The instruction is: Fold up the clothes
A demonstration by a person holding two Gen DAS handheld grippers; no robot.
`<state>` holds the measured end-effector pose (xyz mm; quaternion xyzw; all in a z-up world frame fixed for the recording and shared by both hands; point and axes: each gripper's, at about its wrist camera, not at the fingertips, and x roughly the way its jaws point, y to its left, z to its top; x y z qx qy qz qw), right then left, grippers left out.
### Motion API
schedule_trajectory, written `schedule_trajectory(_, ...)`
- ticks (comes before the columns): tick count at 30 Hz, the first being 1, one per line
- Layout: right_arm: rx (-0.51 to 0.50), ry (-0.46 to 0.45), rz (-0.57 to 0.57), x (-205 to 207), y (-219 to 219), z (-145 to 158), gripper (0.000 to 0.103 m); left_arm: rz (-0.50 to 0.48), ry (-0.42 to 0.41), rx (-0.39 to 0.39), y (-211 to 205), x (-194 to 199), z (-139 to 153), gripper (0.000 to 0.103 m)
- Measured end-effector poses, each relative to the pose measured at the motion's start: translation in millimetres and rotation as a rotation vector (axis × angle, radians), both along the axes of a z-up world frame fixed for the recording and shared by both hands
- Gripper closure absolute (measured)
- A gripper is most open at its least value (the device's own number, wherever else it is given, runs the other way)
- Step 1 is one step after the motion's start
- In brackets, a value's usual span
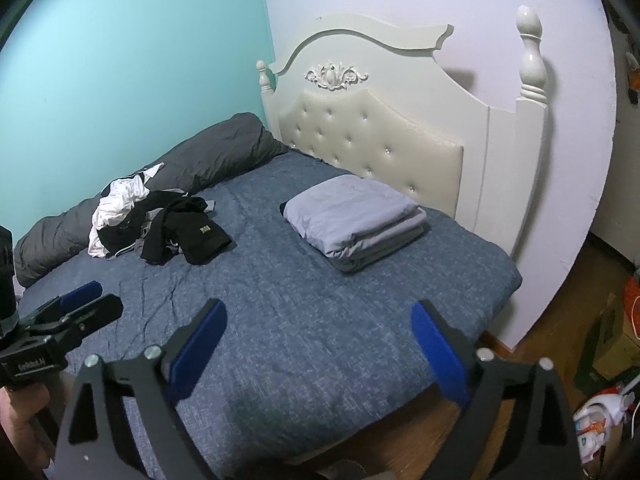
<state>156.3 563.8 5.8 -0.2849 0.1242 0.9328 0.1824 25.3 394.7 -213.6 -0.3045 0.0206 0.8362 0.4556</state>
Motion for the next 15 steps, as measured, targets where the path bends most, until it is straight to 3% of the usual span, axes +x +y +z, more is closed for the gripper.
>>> schedule_trajectory(15, 0.002, 0.013, 0.003, 13, -4, -2, 0.007, 0.027, 0.020, -0.009, -12, 11, -1, 0.000)
